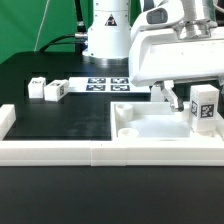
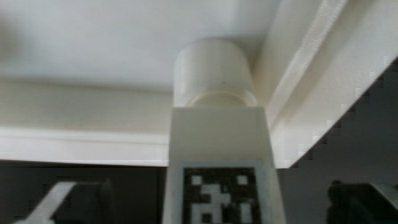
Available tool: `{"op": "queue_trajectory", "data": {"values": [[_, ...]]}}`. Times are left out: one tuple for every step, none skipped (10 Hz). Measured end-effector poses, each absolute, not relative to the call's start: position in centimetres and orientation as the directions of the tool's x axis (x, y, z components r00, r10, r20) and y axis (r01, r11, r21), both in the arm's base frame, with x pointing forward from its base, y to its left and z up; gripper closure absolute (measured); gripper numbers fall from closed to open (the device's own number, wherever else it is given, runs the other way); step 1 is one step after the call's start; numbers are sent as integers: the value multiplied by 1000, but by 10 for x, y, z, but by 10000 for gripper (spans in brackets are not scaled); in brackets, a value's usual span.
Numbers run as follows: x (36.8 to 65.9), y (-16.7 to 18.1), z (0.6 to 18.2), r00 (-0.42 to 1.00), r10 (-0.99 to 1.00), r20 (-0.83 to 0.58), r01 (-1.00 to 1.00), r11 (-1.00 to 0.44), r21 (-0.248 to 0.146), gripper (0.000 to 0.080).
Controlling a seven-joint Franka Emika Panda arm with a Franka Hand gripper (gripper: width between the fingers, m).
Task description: Assemble one leg
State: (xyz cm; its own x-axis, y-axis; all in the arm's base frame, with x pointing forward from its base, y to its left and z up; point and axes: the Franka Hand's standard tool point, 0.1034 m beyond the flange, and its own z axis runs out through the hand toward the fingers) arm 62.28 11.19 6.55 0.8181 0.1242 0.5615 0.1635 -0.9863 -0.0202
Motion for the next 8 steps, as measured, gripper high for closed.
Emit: {"op": "queue_trajectory", "data": {"values": [[623, 112, 65, 818, 124, 561, 164, -986, -20, 161], [623, 112, 65, 818, 124, 561, 164, -986, -20, 152], [623, 112, 65, 819, 124, 561, 164, -986, -20, 152], [623, 112, 65, 819, 124, 561, 164, -986, -20, 152], [623, 112, 67, 819, 124, 560, 163, -986, -20, 151], [625, 110, 78, 815, 123, 566, 162, -987, -20, 151], [627, 108, 87, 810, 120, 574, 159, -987, -19, 151], [628, 106, 90, 812, 117, 572, 157, -987, -20, 151]]}}
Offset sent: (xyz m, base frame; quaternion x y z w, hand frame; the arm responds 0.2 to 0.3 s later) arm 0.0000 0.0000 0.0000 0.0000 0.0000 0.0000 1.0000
